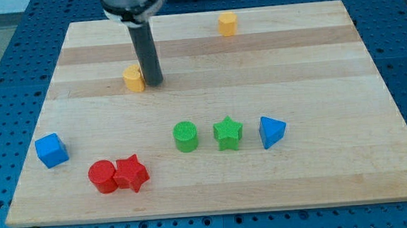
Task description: Slide the yellow heart to the bottom left of the yellow hexagon
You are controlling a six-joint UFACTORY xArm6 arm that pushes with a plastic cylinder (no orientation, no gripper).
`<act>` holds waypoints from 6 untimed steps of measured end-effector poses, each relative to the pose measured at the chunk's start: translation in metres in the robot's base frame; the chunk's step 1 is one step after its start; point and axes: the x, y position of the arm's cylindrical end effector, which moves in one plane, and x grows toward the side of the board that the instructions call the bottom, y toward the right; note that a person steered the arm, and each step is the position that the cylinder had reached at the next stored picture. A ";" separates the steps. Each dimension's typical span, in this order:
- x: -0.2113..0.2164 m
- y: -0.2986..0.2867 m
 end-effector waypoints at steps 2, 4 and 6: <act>-0.033 -0.059; -0.081 0.099; -0.135 0.136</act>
